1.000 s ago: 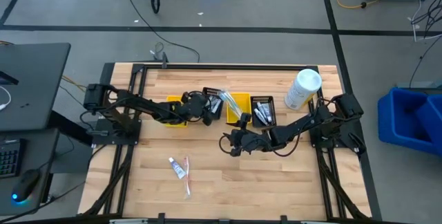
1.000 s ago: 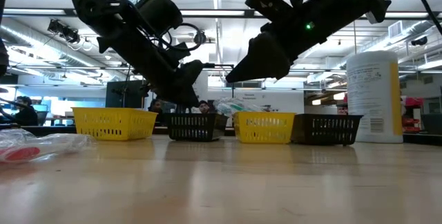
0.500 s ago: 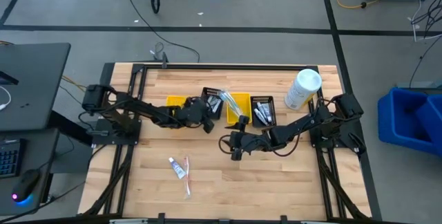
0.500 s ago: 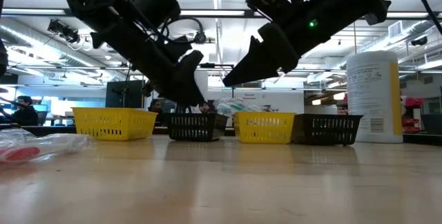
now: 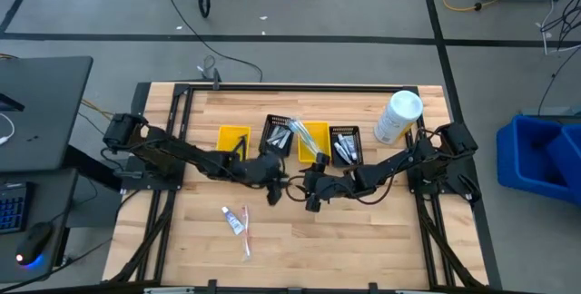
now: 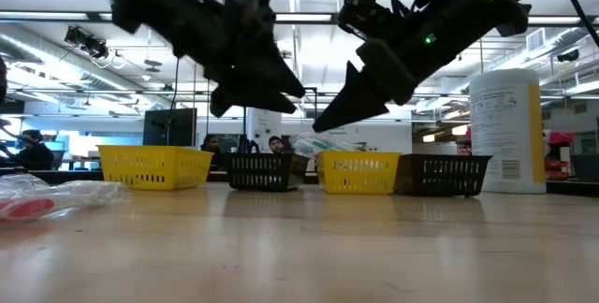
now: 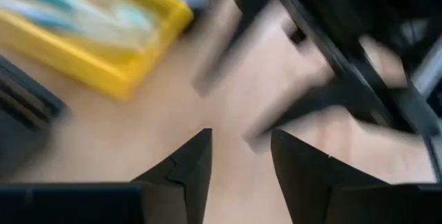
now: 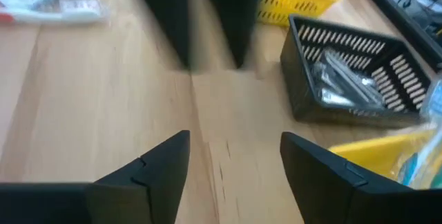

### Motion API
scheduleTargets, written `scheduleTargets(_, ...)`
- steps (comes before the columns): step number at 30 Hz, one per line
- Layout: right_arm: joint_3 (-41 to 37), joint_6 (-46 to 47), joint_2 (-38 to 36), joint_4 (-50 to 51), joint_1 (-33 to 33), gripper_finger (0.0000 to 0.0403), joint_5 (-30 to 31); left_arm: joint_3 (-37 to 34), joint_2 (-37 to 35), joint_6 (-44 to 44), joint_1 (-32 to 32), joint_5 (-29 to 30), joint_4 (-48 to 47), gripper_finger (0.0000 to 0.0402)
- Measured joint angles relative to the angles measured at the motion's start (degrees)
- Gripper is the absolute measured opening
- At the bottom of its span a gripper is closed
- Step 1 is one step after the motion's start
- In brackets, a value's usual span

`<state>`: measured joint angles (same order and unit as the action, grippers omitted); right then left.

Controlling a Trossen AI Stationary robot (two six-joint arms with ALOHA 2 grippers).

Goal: Pick & Place Travel size toiletries
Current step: Put the orange toothbrush into the right yellow bin

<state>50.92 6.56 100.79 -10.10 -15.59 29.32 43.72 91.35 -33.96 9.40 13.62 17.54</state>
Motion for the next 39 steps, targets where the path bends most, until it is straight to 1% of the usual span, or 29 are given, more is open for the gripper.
scheduleTargets(3, 0.0, 1.1, 0.0, 1.2, 0.0, 0.0226, 0.0, 4.2, 0.0, -2.8, 2.4, -2.2, -11.8, 0.0173)
scheduleTargets(7, 0.0, 2.1, 0.0, 2.6, 0.0, 0.0213, 0.0, 11.2, 0.0, -7.7, 5.0, -4.7, -32.3, 0.0192)
scheduleTargets(10, 0.0, 2.1, 0.0, 3.0, 0.0, 0.0205, 0.0, 16.1, 0.0, -17.4, 6.4, -7.4, -45.3, 0.0199)
scheduleTargets(12, 0.0, 2.0, 0.0, 3.6, 0.0, 0.0200, 0.0, 17.6, 0.0, -26.5, 7.4, -9.3, -50.3, 0.0201)
scheduleTargets(15, 0.0, 2.1, 0.0, 3.9, 0.0, 0.0193, 0.0, 17.6, 0.2, -37.9, 9.3, -12.6, -52.3, 0.0201)
scheduleTargets(18, 0.0, 2.1, 0.0, 4.0, 0.0, 0.0187, 0.0, 16.3, 0.6, -44.4, 11.5, -14.0, -52.2, 0.0200)
scheduleTargets(22, 0.0, 2.0, 0.0, 3.9, 0.0, 0.0180, 0.0, 14.3, 0.6, -52.3, 13.4, -13.5, -52.6, 0.0199)
scheduleTargets(26, 0.0, 0.9, 0.0, 3.9, 0.3, 0.0175, 0.0, 12.4, 0.6, -55.1, 14.1, -15.2, -51.6, 0.0199)
scheduleTargets(31, 0.0, -1.0, 0.0, 3.6, 1.4, 0.0169, 0.0, 10.4, 0.6, -57.7, 14.8, -14.9, -50.5, 0.0199)
scheduleTargets(37, 0.0, -1.0, 0.0, 3.5, 3.1, 0.0165, 0.0, 8.0, 0.6, -60.4, 15.1, -14.8, -48.8, 0.0199)
scheduleTargets(39, 0.0, -1.0, 0.0, 3.5, 3.6, 0.0163, -1.3, 6.7, 0.6, -60.7, 15.1, -15.3, -46.9, 0.0199)
